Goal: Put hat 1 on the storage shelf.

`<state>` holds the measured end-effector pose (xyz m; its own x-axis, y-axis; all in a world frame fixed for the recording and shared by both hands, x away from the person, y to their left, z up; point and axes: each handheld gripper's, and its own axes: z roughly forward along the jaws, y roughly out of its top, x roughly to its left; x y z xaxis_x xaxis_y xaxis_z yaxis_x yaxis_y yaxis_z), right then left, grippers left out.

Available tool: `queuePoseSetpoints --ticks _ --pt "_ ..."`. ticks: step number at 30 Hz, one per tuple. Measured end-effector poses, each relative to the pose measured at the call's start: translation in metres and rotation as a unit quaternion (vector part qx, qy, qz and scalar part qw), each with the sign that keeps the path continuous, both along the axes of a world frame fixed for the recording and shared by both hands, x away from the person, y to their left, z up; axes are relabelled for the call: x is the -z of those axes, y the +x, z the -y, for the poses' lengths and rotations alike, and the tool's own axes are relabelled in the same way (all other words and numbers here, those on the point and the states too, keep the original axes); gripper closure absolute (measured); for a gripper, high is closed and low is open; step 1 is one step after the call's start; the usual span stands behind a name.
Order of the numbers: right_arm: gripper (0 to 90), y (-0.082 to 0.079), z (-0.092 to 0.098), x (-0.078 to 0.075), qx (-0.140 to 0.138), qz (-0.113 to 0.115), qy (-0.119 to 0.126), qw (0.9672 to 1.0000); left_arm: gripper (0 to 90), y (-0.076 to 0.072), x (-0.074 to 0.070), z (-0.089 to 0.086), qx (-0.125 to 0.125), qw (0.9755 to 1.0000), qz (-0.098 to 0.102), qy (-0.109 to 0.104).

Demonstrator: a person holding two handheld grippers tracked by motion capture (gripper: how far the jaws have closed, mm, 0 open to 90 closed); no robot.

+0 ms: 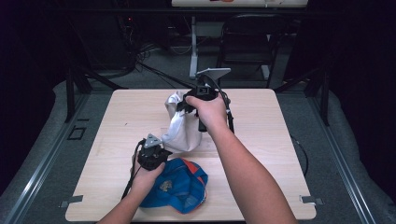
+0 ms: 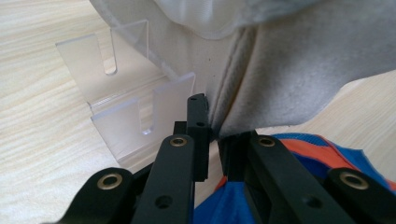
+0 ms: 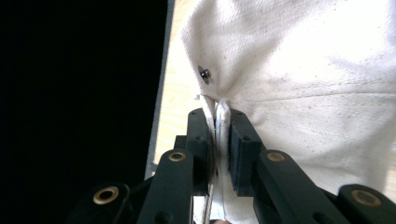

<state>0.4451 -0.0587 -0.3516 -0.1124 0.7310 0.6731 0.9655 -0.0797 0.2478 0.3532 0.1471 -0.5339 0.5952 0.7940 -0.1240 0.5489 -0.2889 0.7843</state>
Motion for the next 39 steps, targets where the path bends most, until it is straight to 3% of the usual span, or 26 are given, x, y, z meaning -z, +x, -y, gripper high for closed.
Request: queuePoseSetpoints --ticks 3,9,12,13,16,19,23,27,32,39 --pt "80.9 0.001 0.005 0.002 0.009 -0.001 0.002 1.0 84.2 0.003 0.002 -0.006 0.003 0.9997 -0.014 -0.021" --pt "78.7 0.0 0.009 0.005 0.01 -0.002 0.008 0.9999 81.9 0.001 0.002 -0.005 -0.002 0.9997 -0.009 -0.023" --pt "74.5 -0.001 0.013 0.003 0.01 0.004 0.011 0.9999 74.0 -0.003 0.002 -0.009 -0.009 0.9988 -0.006 -0.048" --pt "69.6 -0.002 0.017 0.001 0.016 0.01 0.013 0.9997 67.0 -0.005 0.001 -0.012 -0.005 0.9988 -0.009 -0.049" --pt "67.8 -0.004 0.023 -0.003 0.015 0.013 0.011 0.9997 60.6 -0.012 -0.001 -0.019 -0.005 0.9987 0.0 -0.051" --pt "65.7 -0.011 0.035 -0.009 0.014 0.033 0.008 0.9993 53.2 -0.019 -0.002 -0.031 -0.006 0.9986 -0.004 -0.052" --pt "63.9 -0.018 0.048 -0.014 0.012 0.043 0.008 0.999 50.2 -0.025 -0.001 -0.046 -0.02 0.998 -0.008 -0.06" --pt "60.6 -0.029 0.07 -0.016 0.019 0.075 -0.004 0.997 46.3 -0.028 -0.001 -0.061 -0.036 0.9978 -0.008 -0.056" --pt "57.7 -0.044 0.088 -0.003 0.016 0.093 -0.032 0.995 44.3 -0.027 0.005 -0.077 -0.062 0.9976 -0.009 -0.029" --pt "54.2 -0.067 0.102 0.033 0.002 0.104 -0.039 0.9938 41.9 -0.024 0.015 -0.091 -0.08 0.9963 -0.007 -0.031"
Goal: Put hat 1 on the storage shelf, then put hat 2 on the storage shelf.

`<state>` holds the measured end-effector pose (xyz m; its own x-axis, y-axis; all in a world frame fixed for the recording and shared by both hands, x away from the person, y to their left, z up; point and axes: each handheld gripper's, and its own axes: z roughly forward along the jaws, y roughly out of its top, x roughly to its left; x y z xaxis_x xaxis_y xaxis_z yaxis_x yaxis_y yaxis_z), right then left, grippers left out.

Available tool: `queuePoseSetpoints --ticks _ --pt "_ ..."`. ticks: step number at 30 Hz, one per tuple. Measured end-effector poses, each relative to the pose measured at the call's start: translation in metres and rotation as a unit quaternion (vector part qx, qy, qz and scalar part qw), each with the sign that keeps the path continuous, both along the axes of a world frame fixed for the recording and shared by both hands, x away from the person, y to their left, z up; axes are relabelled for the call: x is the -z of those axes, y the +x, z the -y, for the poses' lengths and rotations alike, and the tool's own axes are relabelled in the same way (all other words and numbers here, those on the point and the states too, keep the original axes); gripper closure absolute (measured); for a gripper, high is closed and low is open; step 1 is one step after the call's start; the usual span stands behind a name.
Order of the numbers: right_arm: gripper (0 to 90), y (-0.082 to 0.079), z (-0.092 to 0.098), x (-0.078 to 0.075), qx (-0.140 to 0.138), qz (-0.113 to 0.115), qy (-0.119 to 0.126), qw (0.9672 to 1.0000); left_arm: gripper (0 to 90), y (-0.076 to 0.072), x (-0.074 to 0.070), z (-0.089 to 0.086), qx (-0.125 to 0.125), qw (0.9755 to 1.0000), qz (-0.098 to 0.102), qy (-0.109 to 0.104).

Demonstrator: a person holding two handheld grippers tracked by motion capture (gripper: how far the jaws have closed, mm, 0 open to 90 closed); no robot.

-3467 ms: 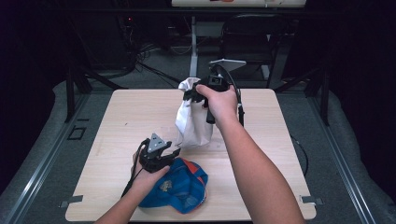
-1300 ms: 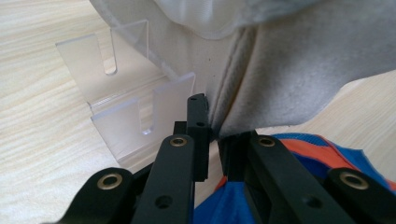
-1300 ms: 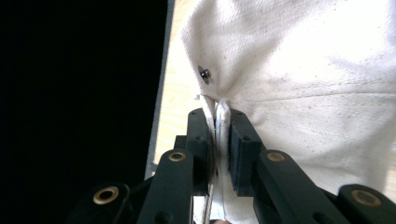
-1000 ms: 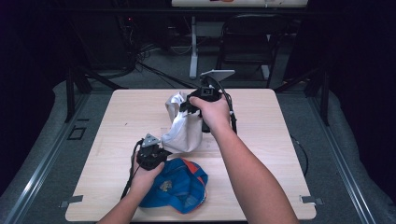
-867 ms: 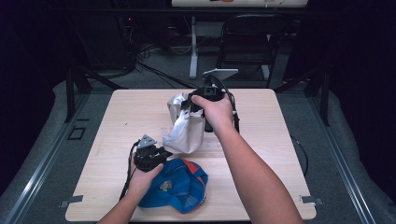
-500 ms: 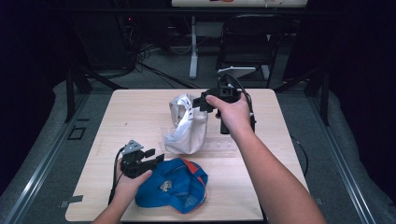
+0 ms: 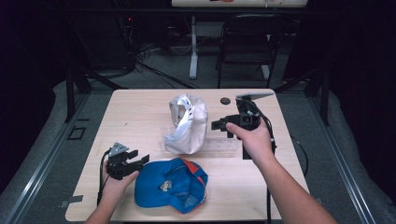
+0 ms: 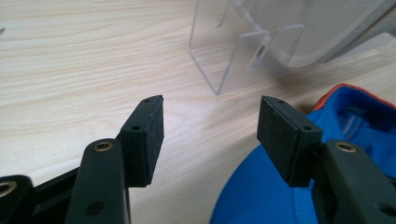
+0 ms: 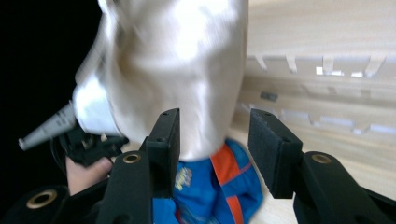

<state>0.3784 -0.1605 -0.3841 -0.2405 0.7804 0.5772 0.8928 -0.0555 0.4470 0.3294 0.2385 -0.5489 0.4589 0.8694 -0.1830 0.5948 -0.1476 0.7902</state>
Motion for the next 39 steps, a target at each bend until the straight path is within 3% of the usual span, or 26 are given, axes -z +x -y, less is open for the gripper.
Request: queuePoseSetpoints --ticks 3,10,15,18,21,36,39 --pt "53.7 -0.011 0.005 0.02 -0.009 0.001 0.002 1.0 40.9 0.001 0.003 -0.006 -0.007 1.0 -0.003 -0.004" --pt "53.6 -0.03 0.009 0.064 -0.016 0.012 -0.007 0.9998 39.2 0.001 0.007 -0.01 -0.011 0.9996 0.004 0.025" --pt "53.7 -0.042 0.002 0.094 -0.03 0.003 -0.019 0.9994 38.8 -0.001 0.008 -0.012 -0.015 0.9993 0.009 0.034" --pt "53.7 -0.047 -0.002 0.105 -0.027 0.003 -0.023 0.9994 39.0 -0.003 0.008 -0.014 -0.015 0.9989 0.009 0.043" --pt "53.7 -0.051 -0.002 0.109 -0.042 0.006 -0.028 0.9987 39.1 -0.003 0.008 -0.016 -0.018 0.9988 0.007 0.044" --pt "53.6 -0.061 -0.014 0.129 -0.064 -0.01 -0.026 0.9976 38.9 -0.002 0.009 -0.022 -0.025 0.9991 -0.004 0.035" --pt "53.6 -0.061 -0.017 0.131 -0.065 -0.012 -0.025 0.9975 38.9 -0.002 0.009 -0.022 -0.027 0.999 0.003 0.034"
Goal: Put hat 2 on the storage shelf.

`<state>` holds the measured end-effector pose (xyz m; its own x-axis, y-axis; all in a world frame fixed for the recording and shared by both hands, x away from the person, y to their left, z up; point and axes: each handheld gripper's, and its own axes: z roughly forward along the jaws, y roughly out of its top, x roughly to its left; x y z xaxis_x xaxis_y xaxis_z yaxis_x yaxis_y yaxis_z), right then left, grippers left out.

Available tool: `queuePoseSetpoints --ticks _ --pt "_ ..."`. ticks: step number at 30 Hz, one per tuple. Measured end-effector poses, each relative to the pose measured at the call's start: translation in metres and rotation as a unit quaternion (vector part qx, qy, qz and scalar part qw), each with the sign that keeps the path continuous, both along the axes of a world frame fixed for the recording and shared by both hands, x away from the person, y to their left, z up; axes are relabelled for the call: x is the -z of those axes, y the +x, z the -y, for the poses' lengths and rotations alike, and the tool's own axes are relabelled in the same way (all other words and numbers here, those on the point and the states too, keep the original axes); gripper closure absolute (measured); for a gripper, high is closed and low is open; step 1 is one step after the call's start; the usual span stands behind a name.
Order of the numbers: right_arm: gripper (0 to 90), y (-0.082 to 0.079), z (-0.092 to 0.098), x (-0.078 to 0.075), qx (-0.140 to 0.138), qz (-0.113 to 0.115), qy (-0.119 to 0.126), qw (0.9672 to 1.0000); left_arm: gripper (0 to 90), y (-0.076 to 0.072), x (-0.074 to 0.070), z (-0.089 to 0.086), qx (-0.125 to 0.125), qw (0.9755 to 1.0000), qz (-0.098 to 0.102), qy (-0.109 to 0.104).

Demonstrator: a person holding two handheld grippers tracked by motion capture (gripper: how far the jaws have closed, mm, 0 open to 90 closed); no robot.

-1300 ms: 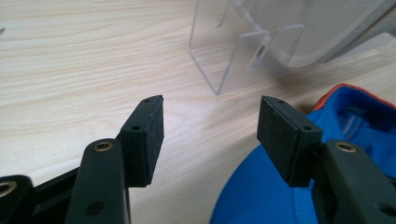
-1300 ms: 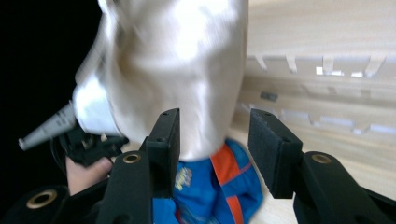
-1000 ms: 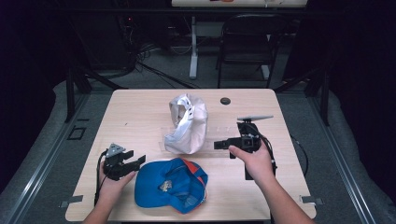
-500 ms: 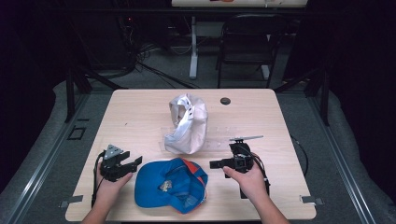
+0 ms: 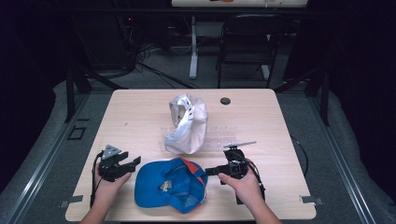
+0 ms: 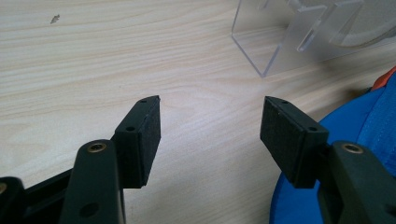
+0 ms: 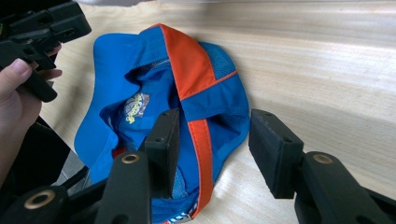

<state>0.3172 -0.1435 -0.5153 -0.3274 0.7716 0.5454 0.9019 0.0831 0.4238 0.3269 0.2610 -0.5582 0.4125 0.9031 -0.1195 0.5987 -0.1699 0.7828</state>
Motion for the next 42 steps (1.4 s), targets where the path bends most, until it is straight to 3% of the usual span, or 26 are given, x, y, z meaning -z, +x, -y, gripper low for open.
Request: queuePoseSetpoints --ticks 7,17,19,20,29,30,31,32,36,42 --pt "53.6 -0.004 -0.004 0.007 -0.013 -0.01 -0.01 0.9998 38.9 0.0 -0.001 0.001 0.0 1.0 0.002 0.002" --pt "53.5 -0.015 -0.007 0.018 -0.024 -0.021 -0.001 0.9995 39.0 0.0 -0.004 0.002 -0.002 1.0 0.006 0.004" --pt "53.5 -0.017 -0.007 0.021 -0.036 -0.024 -0.014 0.999 38.9 -0.001 -0.004 0.003 -0.002 1.0 0.005 0.003" --pt "53.6 -0.018 -0.009 0.024 -0.035 -0.024 -0.002 0.9991 39.0 -0.001 -0.004 0.003 -0.003 1.0 0.005 0.003" --pt "53.8 -0.016 -0.017 0.042 -0.042 -0.046 0.008 0.998 39.0 0.001 -0.004 0.006 0.002 1.0 0.002 0.008" --pt "53.8 -0.016 -0.018 0.043 -0.043 -0.049 0.006 0.9978 39.0 0.001 -0.003 0.006 0.002 1.0 0.003 0.008" --pt "53.8 -0.015 -0.018 0.042 -0.047 -0.051 -0.011 0.9975 38.9 0.001 -0.003 0.006 0.001 1.0 0.004 0.007" --pt "54.0 -0.015 -0.021 0.046 -0.043 -0.052 0.016 0.9976 39.0 0.001 -0.003 0.006 0.001 1.0 0.003 0.006" --pt "56.6 -0.013 -0.024 0.044 -0.057 -0.075 0.025 0.9953 39.0 0.001 -0.003 0.004 -0.002 1.0 0.004 0.004" --pt "63.2 -0.014 -0.029 0.032 -0.075 -0.077 0.057 0.9926 39.0 0.001 -0.004 0.003 -0.002 1.0 0.004 0.005"
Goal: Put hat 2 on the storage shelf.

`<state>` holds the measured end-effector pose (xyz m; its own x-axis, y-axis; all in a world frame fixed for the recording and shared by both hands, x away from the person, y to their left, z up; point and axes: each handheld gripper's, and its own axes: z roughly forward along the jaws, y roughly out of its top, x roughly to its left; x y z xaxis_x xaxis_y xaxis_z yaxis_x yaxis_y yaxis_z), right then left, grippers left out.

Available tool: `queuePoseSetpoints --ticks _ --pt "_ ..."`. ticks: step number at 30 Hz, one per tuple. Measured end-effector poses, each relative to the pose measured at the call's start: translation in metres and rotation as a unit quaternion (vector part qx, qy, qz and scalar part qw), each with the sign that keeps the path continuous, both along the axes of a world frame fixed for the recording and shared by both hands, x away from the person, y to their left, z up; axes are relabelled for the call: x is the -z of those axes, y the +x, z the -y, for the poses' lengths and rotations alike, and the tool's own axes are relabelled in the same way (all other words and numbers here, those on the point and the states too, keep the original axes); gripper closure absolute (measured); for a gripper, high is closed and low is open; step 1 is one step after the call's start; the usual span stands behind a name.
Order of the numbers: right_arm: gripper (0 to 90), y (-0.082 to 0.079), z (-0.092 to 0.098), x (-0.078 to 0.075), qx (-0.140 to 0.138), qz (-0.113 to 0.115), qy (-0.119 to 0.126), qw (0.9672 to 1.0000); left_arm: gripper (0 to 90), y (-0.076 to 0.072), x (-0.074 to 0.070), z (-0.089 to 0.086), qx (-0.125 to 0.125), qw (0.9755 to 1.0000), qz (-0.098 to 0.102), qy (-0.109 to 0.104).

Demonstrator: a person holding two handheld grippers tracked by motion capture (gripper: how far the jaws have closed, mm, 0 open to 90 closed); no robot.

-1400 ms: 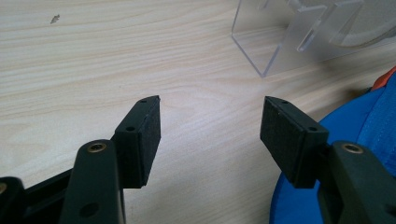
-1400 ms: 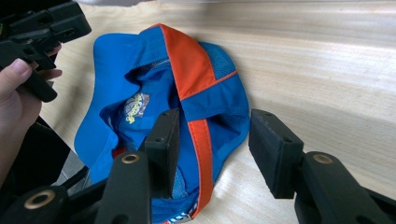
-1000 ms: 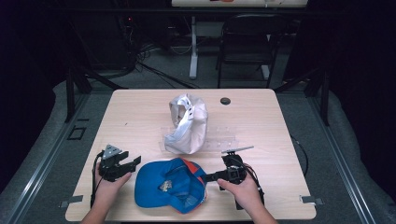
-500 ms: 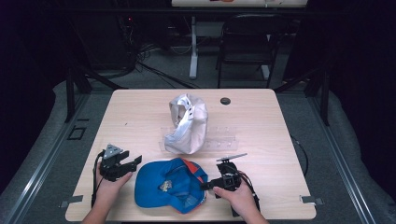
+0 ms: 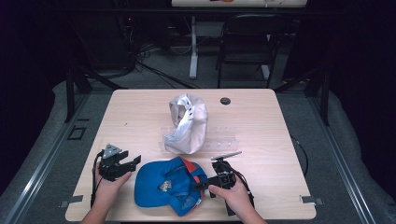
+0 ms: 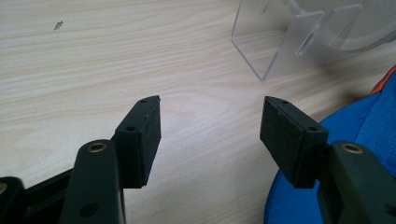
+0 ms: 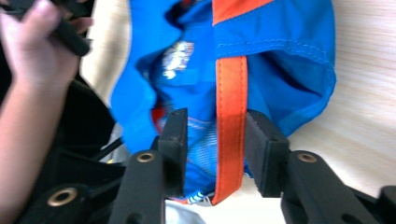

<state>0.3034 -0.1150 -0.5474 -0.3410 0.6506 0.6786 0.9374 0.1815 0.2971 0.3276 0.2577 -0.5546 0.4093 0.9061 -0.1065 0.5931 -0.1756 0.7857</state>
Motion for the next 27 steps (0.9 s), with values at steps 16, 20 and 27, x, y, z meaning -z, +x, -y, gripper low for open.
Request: queuePoseSetpoints --ticks 16,20,27 --pt "77.5 0.002 -0.001 -0.018 0.009 -0.016 -0.005 0.9998 39.0 0.0 0.0 -0.001 -0.002 1.0 0.001 0.0" --pt "77.5 0.003 0.002 -0.026 0.013 -0.013 -0.017 0.9997 39.0 0.0 -0.001 -0.001 -0.002 1.0 0.001 0.0" --pt "77.5 0.009 0.012 -0.044 0.027 -0.016 -0.034 0.9989 39.0 0.0 0.0 -0.001 -0.002 1.0 0.001 0.001"
